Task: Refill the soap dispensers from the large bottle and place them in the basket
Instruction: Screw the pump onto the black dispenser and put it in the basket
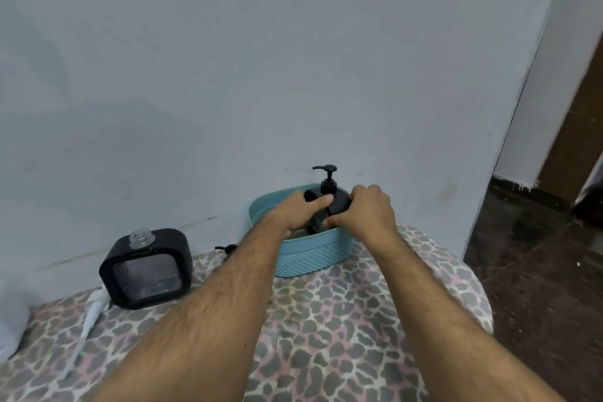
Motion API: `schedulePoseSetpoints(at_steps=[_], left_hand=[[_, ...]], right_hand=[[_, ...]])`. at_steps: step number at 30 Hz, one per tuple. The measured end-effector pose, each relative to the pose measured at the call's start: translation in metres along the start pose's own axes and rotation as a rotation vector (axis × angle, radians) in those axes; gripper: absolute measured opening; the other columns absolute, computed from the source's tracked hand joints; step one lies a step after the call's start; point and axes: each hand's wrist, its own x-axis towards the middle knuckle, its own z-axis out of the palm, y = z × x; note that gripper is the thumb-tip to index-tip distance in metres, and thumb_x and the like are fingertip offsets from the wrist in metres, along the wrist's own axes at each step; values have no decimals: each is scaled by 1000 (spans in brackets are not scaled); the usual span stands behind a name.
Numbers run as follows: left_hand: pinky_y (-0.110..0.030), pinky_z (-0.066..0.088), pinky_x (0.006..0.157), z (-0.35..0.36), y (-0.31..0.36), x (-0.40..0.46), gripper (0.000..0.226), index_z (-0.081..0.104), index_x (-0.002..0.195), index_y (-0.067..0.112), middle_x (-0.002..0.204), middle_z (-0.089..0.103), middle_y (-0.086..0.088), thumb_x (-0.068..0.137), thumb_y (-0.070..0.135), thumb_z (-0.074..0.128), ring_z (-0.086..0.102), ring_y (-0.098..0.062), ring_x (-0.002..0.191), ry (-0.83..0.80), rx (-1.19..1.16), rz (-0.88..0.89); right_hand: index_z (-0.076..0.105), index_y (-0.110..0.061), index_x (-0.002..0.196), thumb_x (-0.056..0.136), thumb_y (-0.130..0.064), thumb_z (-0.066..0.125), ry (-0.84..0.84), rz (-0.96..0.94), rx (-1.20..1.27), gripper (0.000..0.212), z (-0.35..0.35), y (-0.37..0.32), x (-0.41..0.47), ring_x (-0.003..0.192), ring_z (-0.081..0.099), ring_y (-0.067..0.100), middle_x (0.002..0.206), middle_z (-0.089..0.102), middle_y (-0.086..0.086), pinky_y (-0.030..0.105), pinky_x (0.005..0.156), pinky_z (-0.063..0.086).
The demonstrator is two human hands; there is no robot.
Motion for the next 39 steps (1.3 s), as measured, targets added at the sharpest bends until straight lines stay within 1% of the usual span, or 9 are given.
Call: schedulePoseSetpoints(at_steps=[6,10,13,15,20,25,28,33,39], left_hand=[[-18,52,65,0,-1,0,21,68,100,15,91,73,-2,97,34,61,67,-11,80,-12,24,-4],[-30,55,86,0,-3,0,23,68,104,13,104,73,-7,92,33,68,68,-19,96,3,53,-15],[-21,52,71,0,-1,-4,23,64,104,12,101,70,-5,89,27,73,66,-12,85,43,-11,-42],[-22,51,72,0,-1,-6,28,62,104,11,105,68,-7,86,25,76,65,-12,84,80,-27,-40],[-29,44,94,0,3,-9,78,43,141,7,136,54,-5,79,34,81,55,-22,118,193,159,-30],[-31,46,83,0,13,-17,59,59,121,11,118,65,-3,79,49,77,58,-18,99,271,568,46],[-34,49,84,0,16,-30,54,65,117,13,114,69,-3,83,55,69,63,-21,105,363,744,155],[-34,44,100,-9,17,-64,59,55,137,16,135,62,-2,91,52,60,56,-20,124,457,739,281],[-31,36,105,-30,0,-137,60,49,143,16,144,54,-2,93,49,59,49,-18,131,449,745,287]], right_hand=[[64,-15,102,59,-58,87,3,6,-15,66,2,1,2,102,55,26,103,49,2,39,79,54],[69,-15,101,64,-54,87,-31,28,100,57,3,8,6,100,59,26,109,56,5,38,77,54],[71,-16,112,71,-43,87,-59,17,195,52,1,10,7,105,61,27,120,59,7,38,84,55],[68,-18,125,76,-33,85,-62,-5,256,54,-1,11,6,115,59,27,130,57,9,38,91,53],[70,-22,125,81,-23,81,-30,-16,257,45,-4,9,2,116,61,23,126,67,4,36,93,51],[70,-23,124,82,-25,81,-16,-6,232,43,-6,5,-3,112,62,22,119,70,2,35,91,52],[70,-20,124,81,-24,81,31,-10,263,44,-6,5,-8,111,63,22,119,70,5,33,89,51],[72,-15,114,91,-22,68,209,-9,395,25,-8,5,-23,90,61,13,111,71,4,27,77,44],[73,-18,102,89,-35,67,301,-127,350,22,-4,-9,-52,94,64,15,105,69,2,27,76,48]])
